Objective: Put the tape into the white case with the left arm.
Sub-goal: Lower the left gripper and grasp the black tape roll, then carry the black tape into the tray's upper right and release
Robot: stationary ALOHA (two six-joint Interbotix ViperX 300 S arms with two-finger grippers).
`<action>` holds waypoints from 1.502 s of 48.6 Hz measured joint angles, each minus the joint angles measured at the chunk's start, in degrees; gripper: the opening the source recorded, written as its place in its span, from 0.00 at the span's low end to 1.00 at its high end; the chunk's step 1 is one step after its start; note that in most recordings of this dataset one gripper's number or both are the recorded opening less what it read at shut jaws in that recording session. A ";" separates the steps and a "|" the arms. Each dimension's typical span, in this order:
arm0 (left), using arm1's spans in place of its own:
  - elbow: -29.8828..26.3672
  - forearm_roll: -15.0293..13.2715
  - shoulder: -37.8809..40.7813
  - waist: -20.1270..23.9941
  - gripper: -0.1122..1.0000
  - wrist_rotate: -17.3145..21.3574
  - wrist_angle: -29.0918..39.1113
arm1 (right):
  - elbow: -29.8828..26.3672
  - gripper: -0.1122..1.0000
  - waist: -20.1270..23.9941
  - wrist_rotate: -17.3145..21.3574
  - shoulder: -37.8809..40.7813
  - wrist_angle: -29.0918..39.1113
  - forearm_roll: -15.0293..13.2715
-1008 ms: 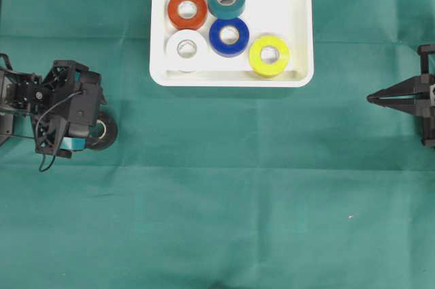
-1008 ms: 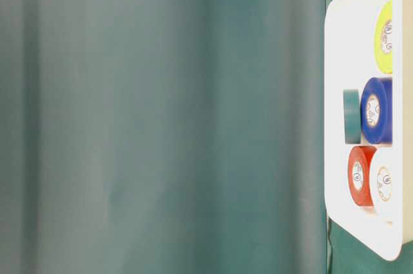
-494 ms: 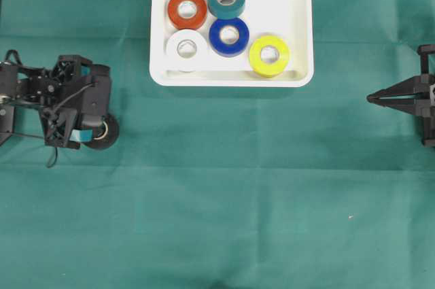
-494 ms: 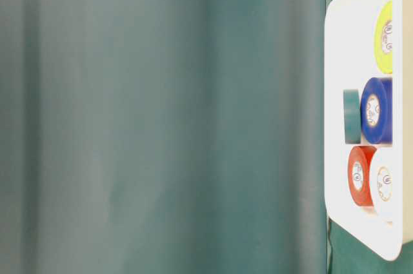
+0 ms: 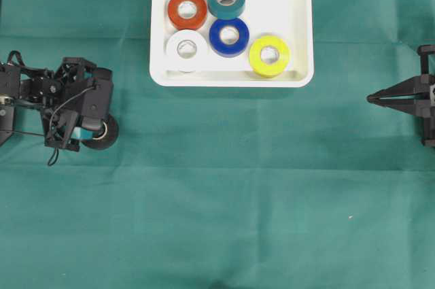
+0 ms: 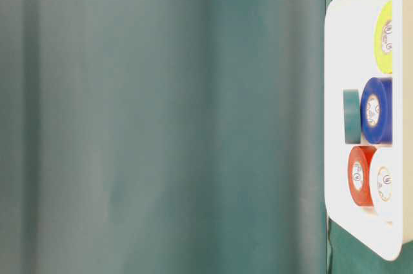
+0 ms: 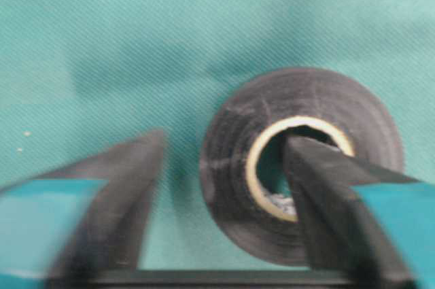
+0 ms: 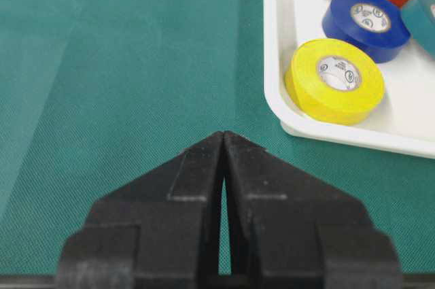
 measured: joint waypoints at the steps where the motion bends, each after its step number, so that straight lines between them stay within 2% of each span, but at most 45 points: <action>1: 0.00 0.00 0.00 0.00 0.53 -0.09 0.00 | 0.00 0.02 0.00 -0.09 0.00 0.00 0.00; 4: -0.18 0.00 0.35 0.00 0.38 -0.18 0.00 | 0.00 0.02 0.00 -0.09 0.00 0.00 0.00; 6: -0.18 0.00 0.26 -0.09 0.32 -0.44 0.09 | -0.09 0.02 0.00 0.00 0.00 0.00 0.00; 20: -0.88 0.00 -0.79 0.00 0.32 -0.97 2.37 | -0.09 0.02 0.00 0.00 -0.09 0.00 0.00; 32: -4.75 0.00 -5.10 -1.67 0.32 -3.96 10.28 | 0.00 0.02 0.00 0.00 -0.09 0.00 0.00; 41: -7.91 0.00 -8.17 -3.69 0.32 -4.57 15.82 | 0.00 0.02 0.00 0.00 -0.09 0.00 0.00; 53: -10.37 0.00 -8.61 -3.87 0.32 -4.48 15.64 | 0.00 0.02 0.00 0.00 0.00 0.00 0.00; 62: -13.27 0.00 -5.54 -1.23 0.32 -4.39 12.30 | 0.00 0.02 0.00 0.00 -0.09 0.09 0.00; 73: -19.25 0.00 1.76 5.01 0.32 -4.22 11.60 | 0.00 0.02 0.00 0.00 -0.09 0.09 0.00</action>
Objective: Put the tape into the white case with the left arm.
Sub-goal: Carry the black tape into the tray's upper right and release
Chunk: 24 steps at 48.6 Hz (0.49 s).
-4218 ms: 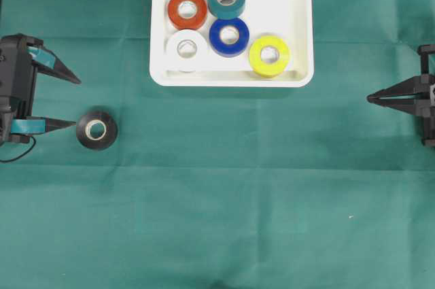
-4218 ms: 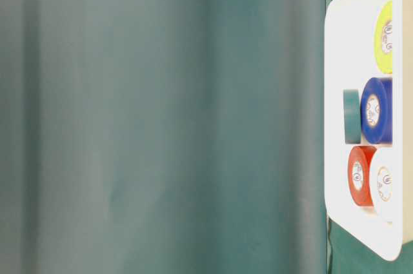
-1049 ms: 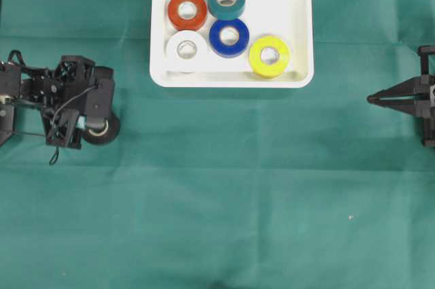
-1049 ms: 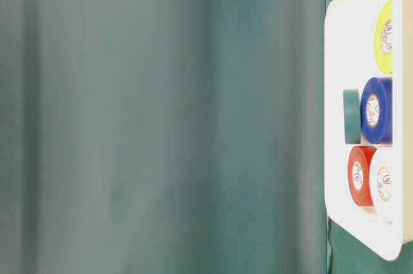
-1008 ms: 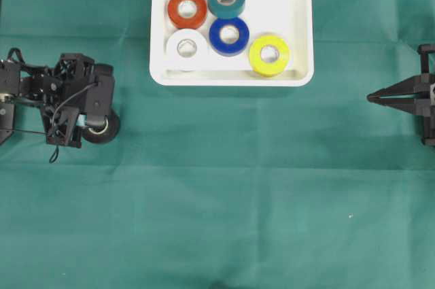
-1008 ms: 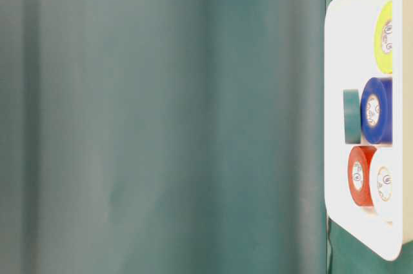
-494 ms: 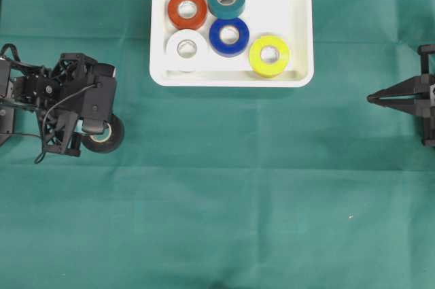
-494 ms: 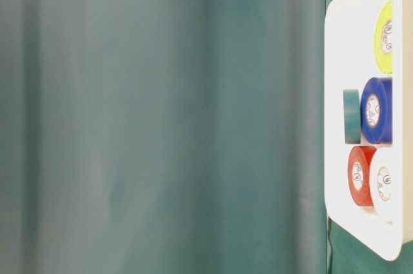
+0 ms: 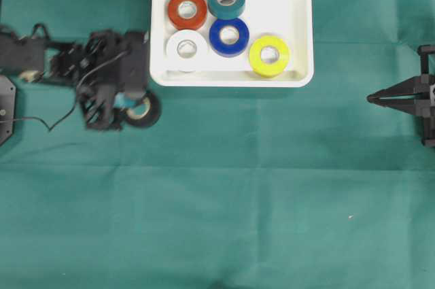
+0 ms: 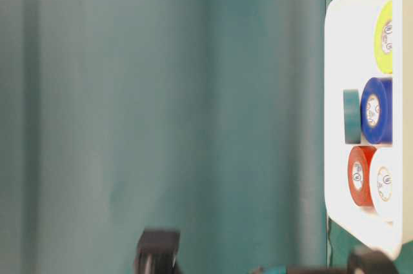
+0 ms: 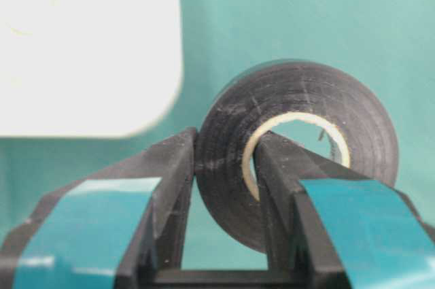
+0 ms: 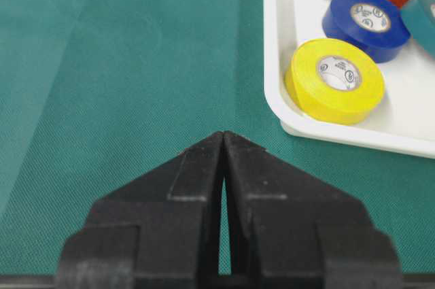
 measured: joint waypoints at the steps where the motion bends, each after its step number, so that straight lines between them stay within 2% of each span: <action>1: -0.62 0.00 0.70 0.53 0.32 0.00 0.00 | 0.00 0.02 0.00 0.00 0.00 -0.09 0.00; 14: -9.40 0.00 8.96 7.65 0.32 0.18 -0.09 | 0.00 0.02 0.00 0.00 0.00 0.00 0.00; 24: -15.73 0.00 13.80 11.07 0.32 0.35 -0.09 | 0.00 0.02 0.00 0.00 0.00 -0.09 0.00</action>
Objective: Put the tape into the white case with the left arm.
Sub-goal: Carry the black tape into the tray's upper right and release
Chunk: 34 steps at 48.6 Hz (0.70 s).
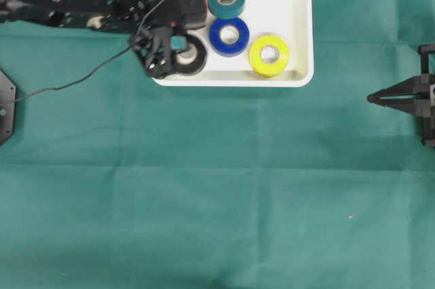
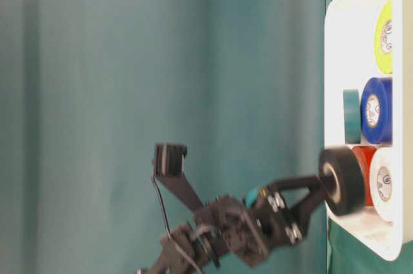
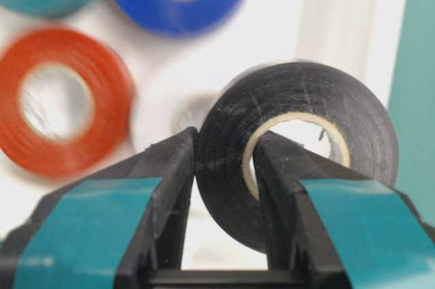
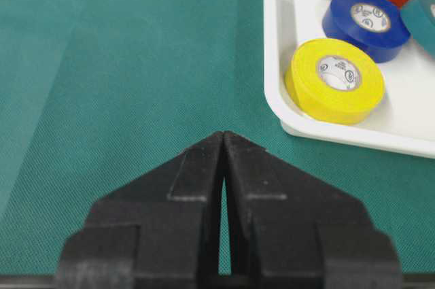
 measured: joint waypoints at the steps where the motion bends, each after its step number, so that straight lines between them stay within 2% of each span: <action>1: -0.70 0.00 0.53 0.35 0.32 0.09 0.00 | 0.00 0.02 0.00 0.00 0.00 0.09 0.00; 9: -5.71 0.00 4.39 2.81 0.32 0.35 0.00 | 0.09 0.02 0.00 0.00 0.00 0.00 0.00; 14: -8.53 0.09 6.59 3.69 0.32 1.85 -0.09 | 0.09 0.02 0.00 0.00 0.00 0.00 0.00; 22: -13.10 0.09 9.93 4.04 0.32 4.66 -0.09 | 0.09 0.02 0.00 0.00 0.00 0.00 0.00; 34: -17.84 0.09 12.74 3.96 0.32 4.92 0.97 | 0.00 0.02 0.00 0.00 0.00 0.09 0.00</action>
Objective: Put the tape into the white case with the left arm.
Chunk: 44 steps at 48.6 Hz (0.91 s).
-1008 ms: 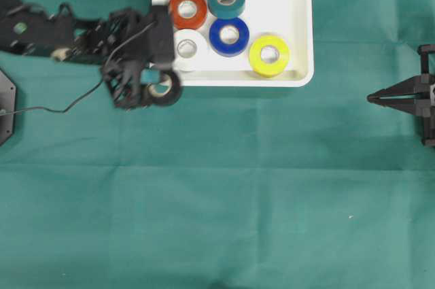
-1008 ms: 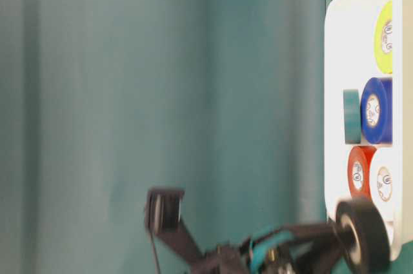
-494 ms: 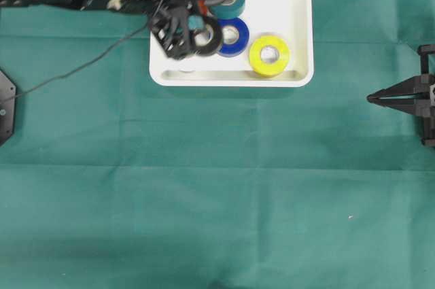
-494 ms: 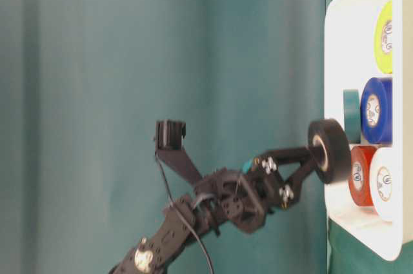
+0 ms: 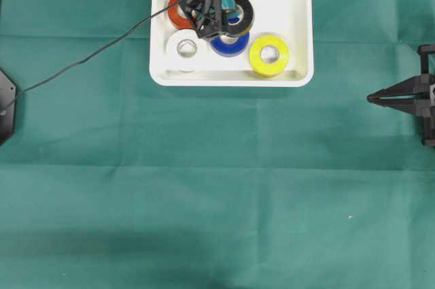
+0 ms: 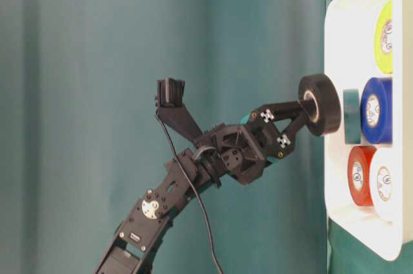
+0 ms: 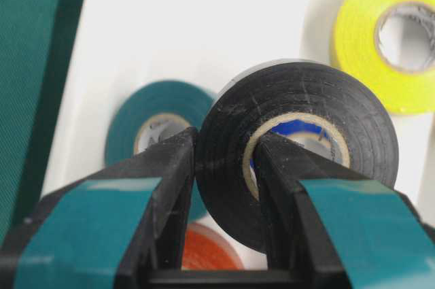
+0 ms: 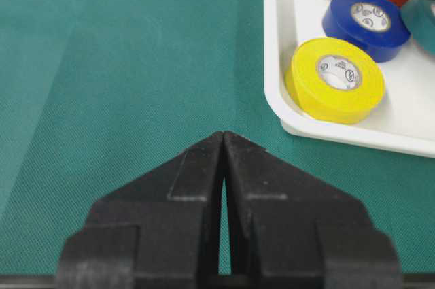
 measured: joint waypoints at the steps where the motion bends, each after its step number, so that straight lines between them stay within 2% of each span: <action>1: -0.26 0.00 0.26 0.09 0.32 -0.09 0.26 | 0.09 0.02 0.00 0.00 0.00 -0.09 0.00; 23: -7.91 0.09 4.92 -0.97 0.33 -0.18 5.36 | 0.35 0.02 0.00 0.00 0.00 -0.09 0.00; 25: -8.44 0.09 5.19 -1.05 0.38 -0.18 5.45 | 0.35 0.02 0.09 0.00 0.00 0.00 0.00; 30: -9.32 0.09 5.54 -1.23 0.66 -0.26 5.63 | 0.35 0.02 0.00 0.00 0.00 -0.09 0.00; 33: -9.32 0.09 5.54 -1.23 0.77 -0.26 5.80 | 0.35 0.02 0.00 0.00 0.00 -0.09 0.00; 44: -9.32 0.09 5.54 -1.76 0.78 -0.35 5.80 | 0.35 0.02 0.00 0.00 0.00 -0.09 0.00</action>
